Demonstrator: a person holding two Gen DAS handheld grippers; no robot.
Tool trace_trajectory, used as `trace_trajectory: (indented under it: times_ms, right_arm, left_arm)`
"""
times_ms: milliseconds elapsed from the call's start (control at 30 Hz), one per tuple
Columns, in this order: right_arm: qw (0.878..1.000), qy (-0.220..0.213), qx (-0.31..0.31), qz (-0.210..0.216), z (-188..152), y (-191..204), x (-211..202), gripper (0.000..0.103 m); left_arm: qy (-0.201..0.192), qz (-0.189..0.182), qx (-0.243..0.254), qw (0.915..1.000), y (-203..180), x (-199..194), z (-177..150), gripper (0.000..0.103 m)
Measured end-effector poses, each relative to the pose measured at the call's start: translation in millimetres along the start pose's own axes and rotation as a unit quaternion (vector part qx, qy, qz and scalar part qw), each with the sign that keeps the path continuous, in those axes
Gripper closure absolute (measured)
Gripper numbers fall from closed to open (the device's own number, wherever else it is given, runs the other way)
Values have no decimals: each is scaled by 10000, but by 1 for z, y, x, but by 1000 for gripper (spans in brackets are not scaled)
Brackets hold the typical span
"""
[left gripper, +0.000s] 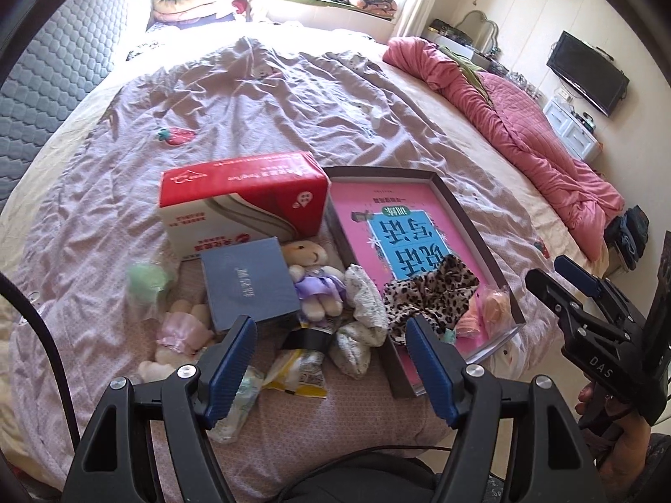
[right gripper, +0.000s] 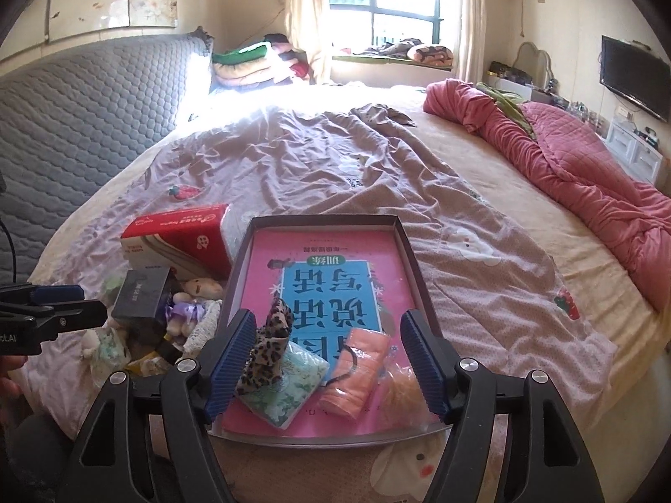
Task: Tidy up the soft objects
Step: 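Move the left gripper to the pink-bonneted bear while the right gripper reaches the floral scrunchie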
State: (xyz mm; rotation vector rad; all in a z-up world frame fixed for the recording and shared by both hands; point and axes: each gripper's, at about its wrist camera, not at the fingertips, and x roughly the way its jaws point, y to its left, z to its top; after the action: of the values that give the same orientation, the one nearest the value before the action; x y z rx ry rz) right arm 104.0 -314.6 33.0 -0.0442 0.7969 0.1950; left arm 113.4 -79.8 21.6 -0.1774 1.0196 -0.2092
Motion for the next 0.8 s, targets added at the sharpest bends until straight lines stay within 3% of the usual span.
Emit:
trace_trajectory:
  times_ms: [400,800]
  right_arm:
    - [9990,-231,-363,119,12,24,-14,28]
    - [9966,-266,-727,285,14,54,-13,28]
  left_arm:
    - [-199,121,-192,9995,25,-23,3,30]
    - [-263,303,-702,9967,80,-36,-7,30]
